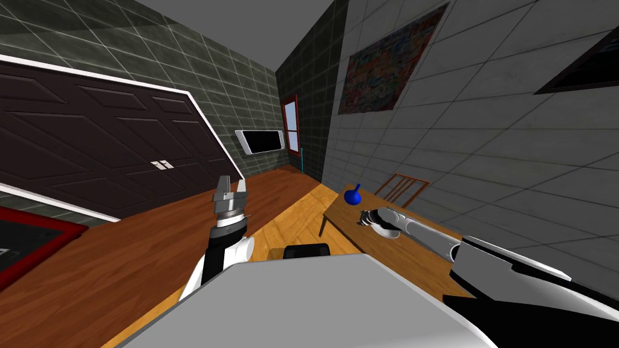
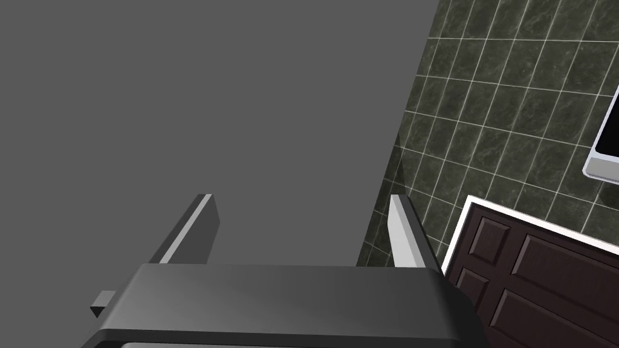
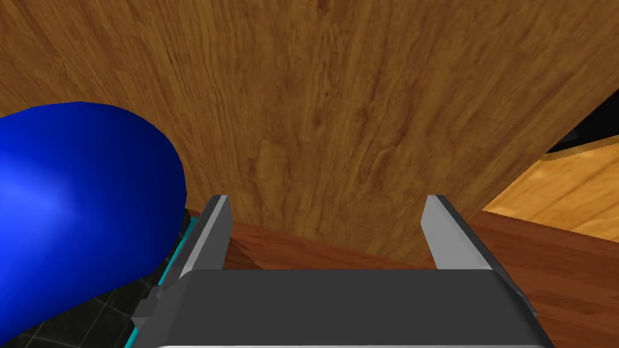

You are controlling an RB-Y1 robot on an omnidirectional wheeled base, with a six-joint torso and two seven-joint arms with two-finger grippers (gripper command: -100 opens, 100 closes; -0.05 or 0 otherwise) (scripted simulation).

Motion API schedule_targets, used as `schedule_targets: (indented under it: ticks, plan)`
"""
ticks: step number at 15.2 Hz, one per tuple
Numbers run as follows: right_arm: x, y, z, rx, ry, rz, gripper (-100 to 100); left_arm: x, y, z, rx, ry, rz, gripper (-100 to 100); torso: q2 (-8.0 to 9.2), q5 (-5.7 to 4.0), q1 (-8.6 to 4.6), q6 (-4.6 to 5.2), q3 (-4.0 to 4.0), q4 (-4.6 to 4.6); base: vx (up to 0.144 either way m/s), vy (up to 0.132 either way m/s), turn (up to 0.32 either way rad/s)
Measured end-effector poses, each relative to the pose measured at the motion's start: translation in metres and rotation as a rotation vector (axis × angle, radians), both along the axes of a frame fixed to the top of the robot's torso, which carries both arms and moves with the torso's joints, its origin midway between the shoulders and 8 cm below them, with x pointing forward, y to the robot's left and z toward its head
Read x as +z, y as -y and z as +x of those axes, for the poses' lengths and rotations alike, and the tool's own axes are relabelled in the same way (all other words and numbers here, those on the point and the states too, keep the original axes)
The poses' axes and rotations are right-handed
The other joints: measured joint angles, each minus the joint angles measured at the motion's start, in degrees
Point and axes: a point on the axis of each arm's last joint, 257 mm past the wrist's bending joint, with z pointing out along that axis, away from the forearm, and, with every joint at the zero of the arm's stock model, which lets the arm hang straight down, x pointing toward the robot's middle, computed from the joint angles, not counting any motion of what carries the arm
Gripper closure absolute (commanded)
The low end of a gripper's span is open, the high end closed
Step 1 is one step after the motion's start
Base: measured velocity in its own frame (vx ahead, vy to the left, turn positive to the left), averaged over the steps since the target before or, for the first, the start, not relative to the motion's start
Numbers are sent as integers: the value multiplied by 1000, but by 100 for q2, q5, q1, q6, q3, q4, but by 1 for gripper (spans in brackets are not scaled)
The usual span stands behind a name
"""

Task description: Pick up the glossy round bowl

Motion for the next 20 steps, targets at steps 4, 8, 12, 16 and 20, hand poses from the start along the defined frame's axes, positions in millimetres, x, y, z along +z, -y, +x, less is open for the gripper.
schedule_targets:
  ticks: [4,8,12,16,20]
  plan:
    - [-10,50,-39,8,-93,-107,-100,0,0,0,0,0,0,0,2,1,1,1,1,0,-7,-71,76]
    - [-21,91,-85,4,-211,-194,-100,0,0,0,0,0,0,0,2,-1,0,1,1,0,-11,-74,69]
    - [-28,106,-119,-2,-284,-218,-100,0,0,0,0,0,0,0,1,5,26,-6,1,0,-13,-16,160]
    - [-39,114,-149,-47,-294,-196,-100,0,0,0,0,0,0,0,0,8,40,-5,0,0,-9,10,219]
    - [-44,123,-176,-93,-298,-179,-100,0,0,0,0,0,0,0,-1,9,38,-2,0,0,-9,10,230]
